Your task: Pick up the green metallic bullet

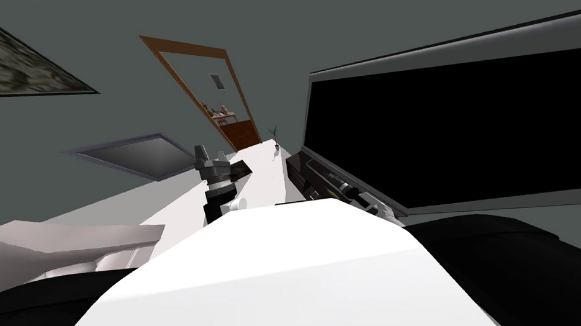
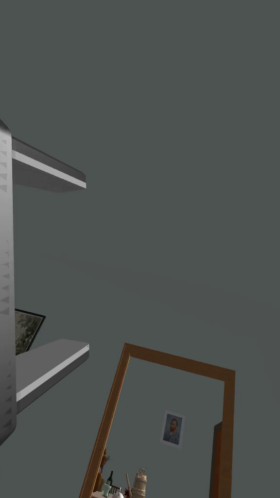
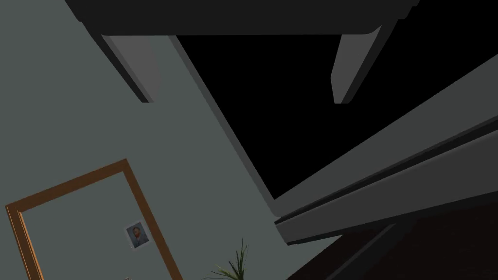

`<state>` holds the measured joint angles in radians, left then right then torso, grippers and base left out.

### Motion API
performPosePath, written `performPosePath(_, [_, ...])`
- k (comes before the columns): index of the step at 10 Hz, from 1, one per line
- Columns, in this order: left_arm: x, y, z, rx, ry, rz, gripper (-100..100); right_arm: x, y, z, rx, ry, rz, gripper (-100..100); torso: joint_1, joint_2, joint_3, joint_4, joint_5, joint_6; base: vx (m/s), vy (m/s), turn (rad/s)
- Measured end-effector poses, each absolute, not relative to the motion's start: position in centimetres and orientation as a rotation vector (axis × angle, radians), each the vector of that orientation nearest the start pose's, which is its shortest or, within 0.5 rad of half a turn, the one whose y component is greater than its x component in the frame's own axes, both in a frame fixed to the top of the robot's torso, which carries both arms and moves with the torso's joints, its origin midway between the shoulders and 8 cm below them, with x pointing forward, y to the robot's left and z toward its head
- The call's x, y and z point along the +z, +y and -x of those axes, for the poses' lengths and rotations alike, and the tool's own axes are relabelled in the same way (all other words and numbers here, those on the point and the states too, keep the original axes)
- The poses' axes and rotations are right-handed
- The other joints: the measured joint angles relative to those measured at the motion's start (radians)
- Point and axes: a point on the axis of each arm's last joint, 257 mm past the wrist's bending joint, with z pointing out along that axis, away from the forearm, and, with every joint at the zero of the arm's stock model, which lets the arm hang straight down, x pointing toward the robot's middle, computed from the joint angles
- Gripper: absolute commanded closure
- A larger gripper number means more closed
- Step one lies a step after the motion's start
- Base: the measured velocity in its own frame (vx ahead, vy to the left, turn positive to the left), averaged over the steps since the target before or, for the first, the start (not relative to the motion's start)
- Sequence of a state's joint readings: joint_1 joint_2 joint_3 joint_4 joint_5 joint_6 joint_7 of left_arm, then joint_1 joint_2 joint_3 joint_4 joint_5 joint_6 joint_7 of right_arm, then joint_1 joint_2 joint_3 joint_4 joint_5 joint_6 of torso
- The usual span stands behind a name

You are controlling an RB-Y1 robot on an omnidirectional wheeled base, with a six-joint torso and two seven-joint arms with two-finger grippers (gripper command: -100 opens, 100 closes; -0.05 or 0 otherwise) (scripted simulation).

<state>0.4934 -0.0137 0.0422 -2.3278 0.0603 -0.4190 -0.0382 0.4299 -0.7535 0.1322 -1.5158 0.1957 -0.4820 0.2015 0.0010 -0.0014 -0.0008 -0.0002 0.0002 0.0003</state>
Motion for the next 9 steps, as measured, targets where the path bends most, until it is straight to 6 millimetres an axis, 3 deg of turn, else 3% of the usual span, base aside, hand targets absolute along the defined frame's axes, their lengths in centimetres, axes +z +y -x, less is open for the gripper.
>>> performPosePath(9, [3.3,30.1,-34.4,-1.261,0.590,0.706,0,-40.0,-42.2,-31.4,0.431,2.101,-0.100,-100,0.001,0.000,0.000,0.000,0.000,0.001,0.012,0.019,0.095])
